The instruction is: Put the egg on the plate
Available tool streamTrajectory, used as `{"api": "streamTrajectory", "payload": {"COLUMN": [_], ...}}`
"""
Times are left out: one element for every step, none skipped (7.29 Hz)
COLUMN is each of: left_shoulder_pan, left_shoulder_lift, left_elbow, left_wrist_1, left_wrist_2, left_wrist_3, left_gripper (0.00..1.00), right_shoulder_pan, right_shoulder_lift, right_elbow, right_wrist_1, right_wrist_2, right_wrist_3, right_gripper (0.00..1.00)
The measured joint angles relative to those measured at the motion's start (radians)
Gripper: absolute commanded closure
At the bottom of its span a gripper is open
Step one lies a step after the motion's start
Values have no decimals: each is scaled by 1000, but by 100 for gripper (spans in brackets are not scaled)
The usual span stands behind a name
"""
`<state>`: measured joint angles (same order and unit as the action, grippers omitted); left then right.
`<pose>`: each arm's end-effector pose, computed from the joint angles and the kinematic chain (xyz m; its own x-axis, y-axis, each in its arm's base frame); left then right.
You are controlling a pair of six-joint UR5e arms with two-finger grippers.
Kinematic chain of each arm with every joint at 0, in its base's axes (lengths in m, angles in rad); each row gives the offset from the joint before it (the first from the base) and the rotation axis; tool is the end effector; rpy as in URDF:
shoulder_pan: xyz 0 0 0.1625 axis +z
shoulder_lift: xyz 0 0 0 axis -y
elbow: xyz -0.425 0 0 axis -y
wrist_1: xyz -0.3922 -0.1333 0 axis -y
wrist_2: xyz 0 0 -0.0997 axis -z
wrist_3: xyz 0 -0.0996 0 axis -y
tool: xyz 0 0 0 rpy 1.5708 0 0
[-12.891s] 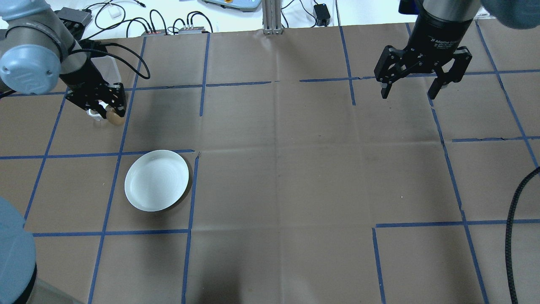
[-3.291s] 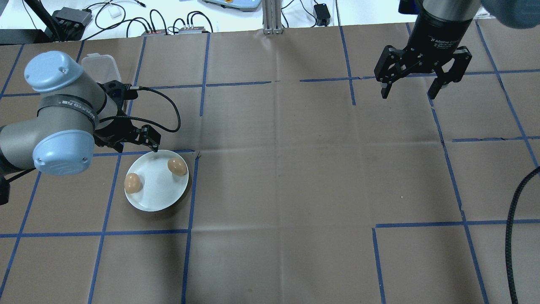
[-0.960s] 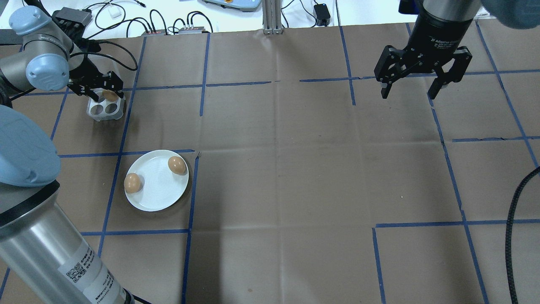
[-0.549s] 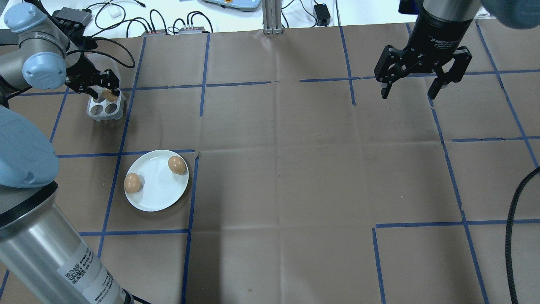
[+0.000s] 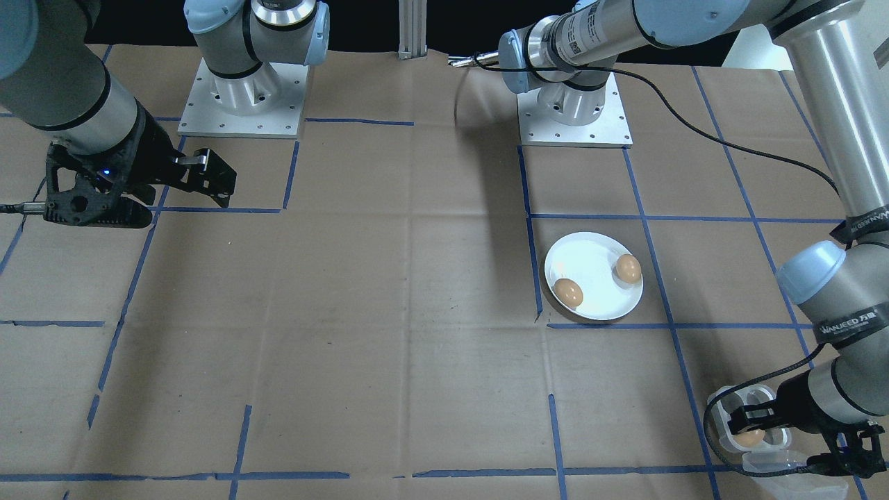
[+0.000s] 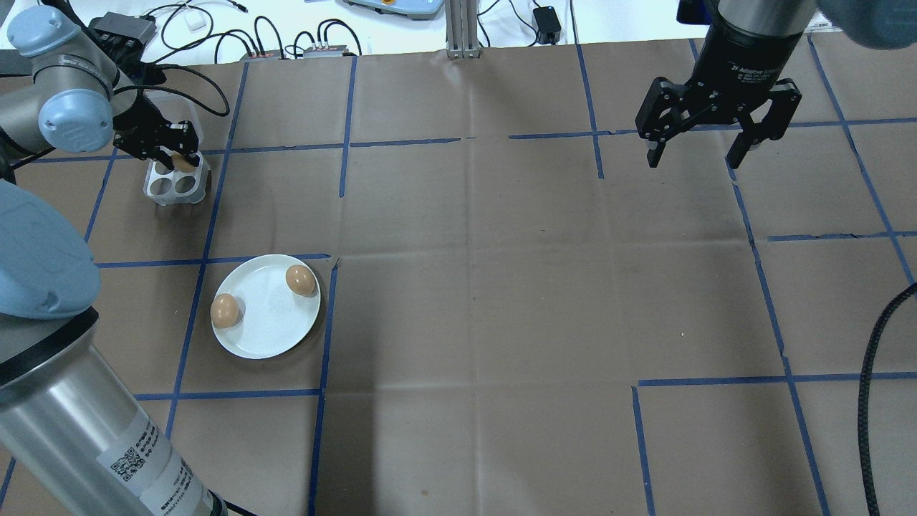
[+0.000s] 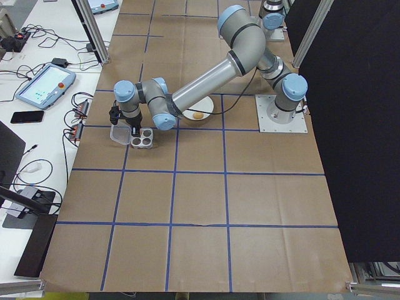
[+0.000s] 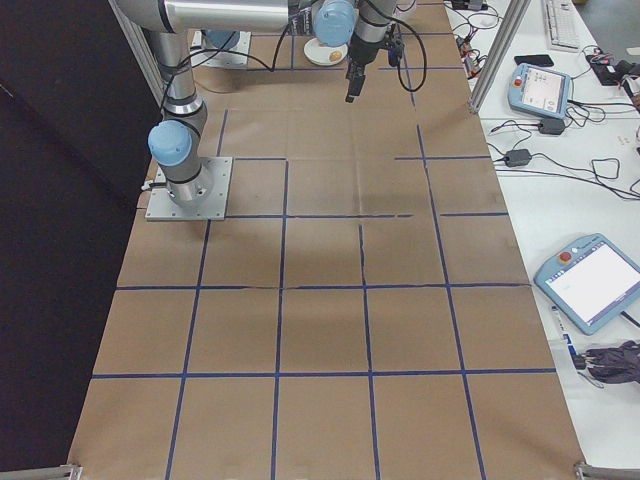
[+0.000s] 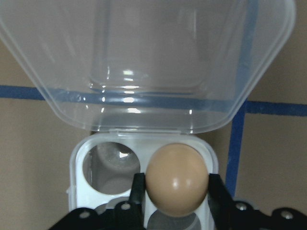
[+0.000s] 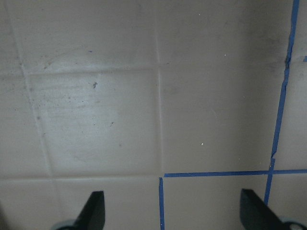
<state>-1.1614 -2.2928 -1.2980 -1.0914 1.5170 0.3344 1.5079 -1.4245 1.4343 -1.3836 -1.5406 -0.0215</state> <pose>0.1661 -0.7311 0.2147 -0.9965 -0.0731 0.0409 -0.0750 0.9961 -0.0462 0.1026 -0.5399 0.4620 -0.9983 0.0477 -0.0338 0.0402 0.9800 0.1950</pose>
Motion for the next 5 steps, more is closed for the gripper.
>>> {"api": "streamTrajectory", "payload": {"left_shoulder_pan": [-1, -2, -3, -7, -16], "left_shoulder_lift": [12, 39, 80, 128, 183], "left_elbow": [0, 0, -6, -21, -48], "left_wrist_1": [-5, -29, -75, -125, -168], "left_wrist_2": [1, 2, 3, 5, 6], "left_wrist_3": [-1, -2, -7, -19, -41], "left_gripper": [83, 83, 83, 83, 83], "right_shoulder_pan": [0, 0, 0, 0, 0], "right_shoulder_lift": [0, -1, -1, -1, 0], "right_elbow": [0, 0, 0, 0, 0], "right_wrist_1": [0, 0, 0, 0, 0], "right_wrist_2": [0, 0, 0, 0, 0], "right_wrist_3": [0, 0, 0, 0, 0], "right_gripper": [0, 0, 0, 0, 0]}}
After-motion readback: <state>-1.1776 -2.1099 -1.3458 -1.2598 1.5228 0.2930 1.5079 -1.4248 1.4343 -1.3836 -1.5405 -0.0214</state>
